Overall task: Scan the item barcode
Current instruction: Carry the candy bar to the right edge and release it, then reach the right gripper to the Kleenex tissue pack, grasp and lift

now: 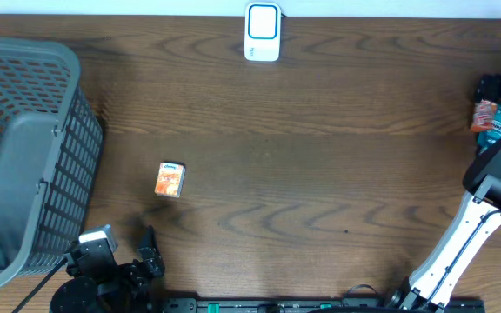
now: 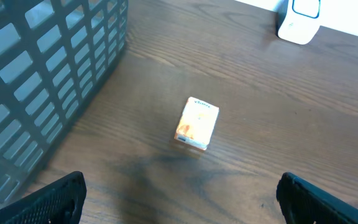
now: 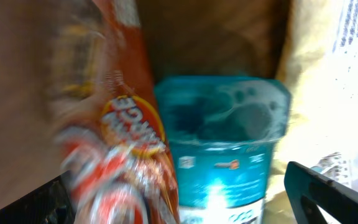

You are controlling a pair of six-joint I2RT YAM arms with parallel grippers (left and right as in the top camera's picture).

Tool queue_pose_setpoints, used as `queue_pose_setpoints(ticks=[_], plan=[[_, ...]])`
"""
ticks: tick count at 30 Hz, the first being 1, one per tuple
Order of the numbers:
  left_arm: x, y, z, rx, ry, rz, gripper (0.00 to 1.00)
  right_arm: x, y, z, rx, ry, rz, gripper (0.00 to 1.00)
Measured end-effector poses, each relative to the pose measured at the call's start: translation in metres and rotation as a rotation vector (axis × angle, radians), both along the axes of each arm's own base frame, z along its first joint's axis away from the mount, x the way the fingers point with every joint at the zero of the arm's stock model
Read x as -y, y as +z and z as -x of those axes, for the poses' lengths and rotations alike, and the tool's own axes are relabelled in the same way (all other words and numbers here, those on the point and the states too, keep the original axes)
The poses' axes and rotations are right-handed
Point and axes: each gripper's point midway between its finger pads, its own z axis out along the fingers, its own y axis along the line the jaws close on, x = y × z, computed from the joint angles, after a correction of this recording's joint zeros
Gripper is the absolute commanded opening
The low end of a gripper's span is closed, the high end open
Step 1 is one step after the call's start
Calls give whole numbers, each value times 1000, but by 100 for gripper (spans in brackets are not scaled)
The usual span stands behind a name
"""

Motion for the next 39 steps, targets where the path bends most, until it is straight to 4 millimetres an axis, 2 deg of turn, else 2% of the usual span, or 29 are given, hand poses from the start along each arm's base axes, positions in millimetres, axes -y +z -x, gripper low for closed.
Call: queue_pose_setpoints(ticks=[1, 3, 7, 8, 10, 12, 14, 15, 17, 18, 21, 23, 24, 25, 27, 33, 36, 39], plan=[[0, 0, 0, 0, 0, 0, 98, -7, 10, -5, 26, 2, -6, 99], [0, 0, 0, 0, 0, 0, 98, -29, 44, -17, 99, 12, -19, 99], [0, 0, 0, 0, 0, 0, 98, -93, 135, -33, 276, 42, -31, 99], [0, 0, 0, 0, 0, 0, 98, -118, 162, -34, 329, 51, -51, 99], [0, 0, 0, 0, 0, 0, 98, -170, 198, -32, 398, 85, -129, 99], [0, 0, 0, 0, 0, 0, 98, -230, 218, -29, 429, 159, -255, 99], [0, 0, 0, 0, 0, 0, 98, -289, 220, -24, 408, 244, -395, 99], [0, 0, 0, 0, 0, 0, 98, -325, 214, -21, 372, 297, -477, 99], [0, 0, 0, 0, 0, 0, 98, -378, 196, -12, 286, 368, -591, 99], [0, 0, 0, 0, 0, 0, 98, -419, 179, -2, 211, 423, -661, 99], [0, 0, 0, 0, 0, 0, 98, -490, 142, 21, 69, 520, -740, 99], [0, 0, 0, 0, 0, 0, 98, -547, 111, 51, -42, 608, -771, 97], [0, 0, 0, 0, 0, 0, 98, -569, 99, 63, -77, 648, -779, 93], [0, 0, 0, 0, 0, 0, 98, -600, 83, 85, -131, 705, -788, 89], [0, 0, 0, 0, 0, 0, 98, -647, 61, 112, -164, 799, -805, 85], [0, 0, 0, 0, 0, 0, 98, -725, 8, 172, -239, 975, -806, 81], [0, 0, 0, 0, 0, 0, 98, -743, -9, 184, -237, 1011, -778, 80], [0, 0, 0, 0, 0, 0, 98, -749, -27, 191, -243, 999, -727, 79]])
